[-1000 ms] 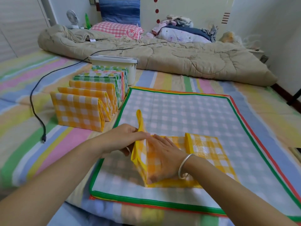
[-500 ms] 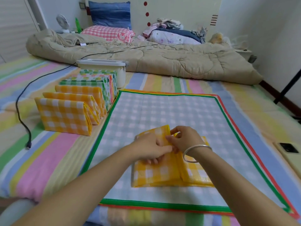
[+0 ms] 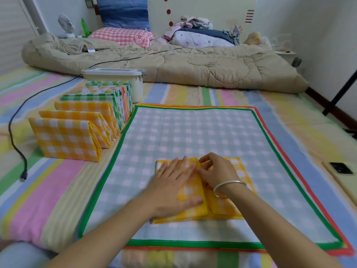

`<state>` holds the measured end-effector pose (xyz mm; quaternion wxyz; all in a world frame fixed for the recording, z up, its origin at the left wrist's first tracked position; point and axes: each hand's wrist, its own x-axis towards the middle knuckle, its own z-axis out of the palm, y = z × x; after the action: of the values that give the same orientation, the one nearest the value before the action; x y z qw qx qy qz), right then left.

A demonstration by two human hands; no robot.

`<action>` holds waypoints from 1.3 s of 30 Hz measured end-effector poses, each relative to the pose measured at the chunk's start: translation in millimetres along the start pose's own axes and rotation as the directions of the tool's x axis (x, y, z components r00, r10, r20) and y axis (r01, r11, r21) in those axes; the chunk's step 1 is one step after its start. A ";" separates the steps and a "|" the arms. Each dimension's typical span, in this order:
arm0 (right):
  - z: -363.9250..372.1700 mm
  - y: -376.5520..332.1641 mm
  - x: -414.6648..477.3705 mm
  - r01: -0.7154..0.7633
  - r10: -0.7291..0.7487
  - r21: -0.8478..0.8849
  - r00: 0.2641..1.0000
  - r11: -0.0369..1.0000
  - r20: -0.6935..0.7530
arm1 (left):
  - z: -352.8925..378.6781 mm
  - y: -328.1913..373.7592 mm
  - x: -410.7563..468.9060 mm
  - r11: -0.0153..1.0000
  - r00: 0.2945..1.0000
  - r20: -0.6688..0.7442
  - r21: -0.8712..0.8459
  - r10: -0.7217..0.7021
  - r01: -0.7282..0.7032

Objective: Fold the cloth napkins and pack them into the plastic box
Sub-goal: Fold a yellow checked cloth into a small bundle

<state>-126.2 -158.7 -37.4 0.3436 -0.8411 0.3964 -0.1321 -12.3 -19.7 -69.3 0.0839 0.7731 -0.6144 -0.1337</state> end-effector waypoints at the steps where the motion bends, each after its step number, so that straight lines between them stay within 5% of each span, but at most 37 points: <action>1: -2.2 0.3 -1.7 0.021 -0.021 -0.013 0.999 1.000 -0.038 | 1.4 0.3 0.2 0.999 1.000 0.011 0.038 0.001 -0.001; 5: -13.5 16.7 -14.8 0.159 -0.205 -0.260 0.965 0.952 -0.161 | 1.1 0.7 2.6 0.998 0.999 0.044 0.066 -0.017 0.014; 8: -12.9 39.9 -18.3 0.263 -0.326 -0.446 0.943 0.855 -0.068 | -5.2 2.9 6.0 0.996 0.995 0.096 0.084 -0.033 0.025; 12: -5.4 56.9 -18.5 0.298 -0.247 -0.520 0.954 0.800 0.167 | -17.7 14.3 12.0 0.994 0.984 0.162 0.090 -0.079 0.065; 19: 12.0 73.0 -17.8 0.268 -0.224 -0.614 0.963 0.742 0.149 | -22.4 24.7 16.2 0.987 0.961 0.248 0.126 -0.125 0.096; 24: 11.7 72.9 -18.1 0.268 -0.247 -0.624 0.961 0.734 0.122 | -12.4 32.6 19.8 0.984 0.980 0.110 -0.044 -0.168 0.174; 28: 12.1 75.1 -18.2 0.286 -0.259 -0.630 0.956 0.722 0.138 | 9.3 35.8 16.0 0.984 0.984 -0.008 -0.018 -0.179 0.179; 34: 10.4 75.4 -16.0 0.336 -0.294 -0.598 0.941 0.728 0.170 | 21.8 32.8 15.1 0.989 0.993 -0.017 0.081 -0.120 0.121; 37: -5.0 66.1 -13.7 0.255 -0.231 -0.256 0.965 0.932 0.121 | 23.2 32.9 16.3 0.983 0.991 -0.004 0.123 -0.137 0.137; 39: -20.1 64.4 -16.3 0.192 -0.190 0.010 0.976 0.981 -0.110 | 23.4 33.3 16.6 0.980 0.989 0.006 0.138 -0.148 0.145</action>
<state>-183.8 -184.8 -65.9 0.3157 -0.8632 0.3306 -0.2141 -47.0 -42.7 -83.5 0.0155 0.8190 -0.5642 -0.1033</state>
